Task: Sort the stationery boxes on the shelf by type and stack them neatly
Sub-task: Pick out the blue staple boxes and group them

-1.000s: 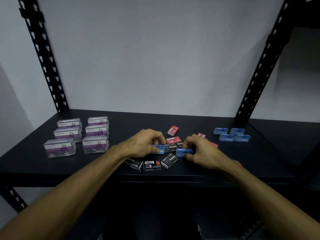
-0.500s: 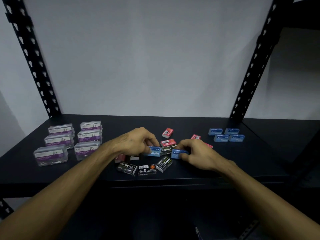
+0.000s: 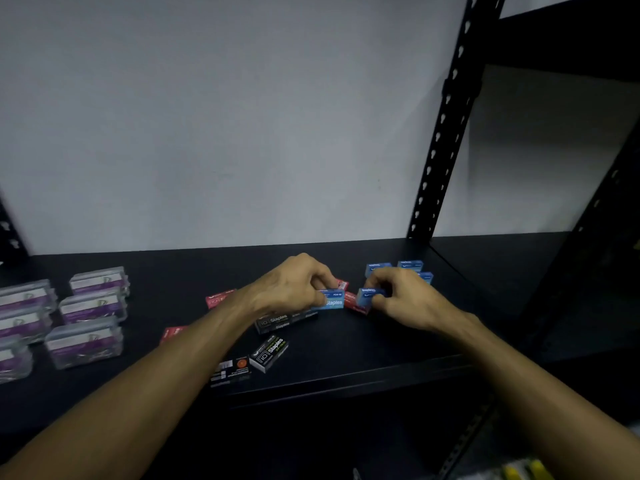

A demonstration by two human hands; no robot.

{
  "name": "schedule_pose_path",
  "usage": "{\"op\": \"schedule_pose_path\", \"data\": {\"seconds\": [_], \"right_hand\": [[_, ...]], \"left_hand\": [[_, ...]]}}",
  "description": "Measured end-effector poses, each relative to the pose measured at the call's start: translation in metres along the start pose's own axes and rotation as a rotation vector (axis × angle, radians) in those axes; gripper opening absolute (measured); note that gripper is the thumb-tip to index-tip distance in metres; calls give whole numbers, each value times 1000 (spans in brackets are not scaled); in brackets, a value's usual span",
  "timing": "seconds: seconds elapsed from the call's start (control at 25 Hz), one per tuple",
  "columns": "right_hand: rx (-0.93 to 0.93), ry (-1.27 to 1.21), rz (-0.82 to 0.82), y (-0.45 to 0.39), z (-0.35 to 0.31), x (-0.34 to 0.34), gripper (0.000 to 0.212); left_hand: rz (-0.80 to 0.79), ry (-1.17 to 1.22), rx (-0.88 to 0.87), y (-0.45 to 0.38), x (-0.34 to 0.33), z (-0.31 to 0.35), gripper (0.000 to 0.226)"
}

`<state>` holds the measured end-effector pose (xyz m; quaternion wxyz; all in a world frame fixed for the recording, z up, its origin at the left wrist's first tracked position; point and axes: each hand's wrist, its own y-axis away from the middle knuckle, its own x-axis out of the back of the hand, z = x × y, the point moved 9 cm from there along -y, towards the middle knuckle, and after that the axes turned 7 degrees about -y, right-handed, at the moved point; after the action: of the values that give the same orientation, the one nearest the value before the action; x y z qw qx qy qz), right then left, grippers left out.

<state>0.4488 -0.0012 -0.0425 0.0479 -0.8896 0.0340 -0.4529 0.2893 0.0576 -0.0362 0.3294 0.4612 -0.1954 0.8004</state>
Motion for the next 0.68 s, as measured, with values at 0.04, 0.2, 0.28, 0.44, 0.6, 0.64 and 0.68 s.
{"op": "schedule_pose_path", "data": {"seconds": [0.04,0.2,0.28,0.44,0.6,0.64,0.68], "right_hand": [[-19,19,23,0,9,9,6],[-76,73,98,4,41,42,7],[-101,89,121,6,55,53,7],[-163,141,146,10,82,63,5],[-221,178,126,12,103,62,5],[-222,176,124,12,105,62,6],[-216,175,125,12,106,61,6]], "left_hand": [[13,1,-5,-7,-3,7,28],[57,37,-17,-35,-19,32,31],[87,48,-20,-45,-28,43,33],[128,48,-22,-60,-45,60,35],[113,10,-35,-71,-65,72,35],[117,-8,-40,-72,-67,74,36],[123,-16,-45,-73,-69,75,36]]}}
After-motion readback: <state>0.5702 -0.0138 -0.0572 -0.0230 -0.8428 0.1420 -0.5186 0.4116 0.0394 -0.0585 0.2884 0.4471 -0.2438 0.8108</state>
